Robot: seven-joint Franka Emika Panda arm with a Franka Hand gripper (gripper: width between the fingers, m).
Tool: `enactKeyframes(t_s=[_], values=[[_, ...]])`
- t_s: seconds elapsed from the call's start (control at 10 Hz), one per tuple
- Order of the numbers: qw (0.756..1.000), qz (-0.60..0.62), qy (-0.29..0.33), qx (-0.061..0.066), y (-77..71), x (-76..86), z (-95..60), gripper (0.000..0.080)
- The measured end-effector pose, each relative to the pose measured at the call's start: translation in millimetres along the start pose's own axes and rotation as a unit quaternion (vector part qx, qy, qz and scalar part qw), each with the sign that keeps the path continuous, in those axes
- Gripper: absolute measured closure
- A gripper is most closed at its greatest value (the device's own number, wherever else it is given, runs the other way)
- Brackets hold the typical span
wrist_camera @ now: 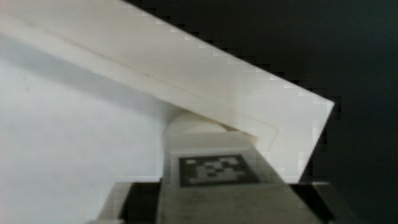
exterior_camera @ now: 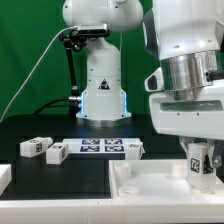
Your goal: Assemble one leg
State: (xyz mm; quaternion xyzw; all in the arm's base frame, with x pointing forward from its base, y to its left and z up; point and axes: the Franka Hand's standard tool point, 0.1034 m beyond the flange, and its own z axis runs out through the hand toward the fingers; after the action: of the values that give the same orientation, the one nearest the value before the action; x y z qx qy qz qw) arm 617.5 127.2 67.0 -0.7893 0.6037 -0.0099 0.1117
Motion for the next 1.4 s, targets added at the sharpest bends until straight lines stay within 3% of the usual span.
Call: enactKeyframes(t_s=[0.4,0.5,0.6,0.7,0.8,0.9,1.2,1.3,1.4], values=[[0.990,0.140,-0.016,0.005,-1.1,-1.5,0.7,0.0508],[0.992,0.124,-0.016,0.005,-1.0,-1.7,0.9,0.0508],[0.995,0.101,-0.016,0.005,-0.9,-1.6,0.9,0.0359],[0.998,0.064,-0.017,0.001,-0.4,-0.5,0.7,0.0359],[1.000,0.013,-0.020,-0.006,-1.1,0.0,0.4,0.0204],[0.999,-0.045,-0.021,-0.010,-4.4,0.6,-0.3,0.0166],[0.970,-0.238,-0.030,-0.042,-8.3,4.1,-3.7,0.0150],[0.948,-0.313,-0.024,-0.059,-10.0,3.5,-4.0,0.0150],[0.928,-0.365,-0.024,-0.065,-10.3,4.6,-3.8,0.0150]])
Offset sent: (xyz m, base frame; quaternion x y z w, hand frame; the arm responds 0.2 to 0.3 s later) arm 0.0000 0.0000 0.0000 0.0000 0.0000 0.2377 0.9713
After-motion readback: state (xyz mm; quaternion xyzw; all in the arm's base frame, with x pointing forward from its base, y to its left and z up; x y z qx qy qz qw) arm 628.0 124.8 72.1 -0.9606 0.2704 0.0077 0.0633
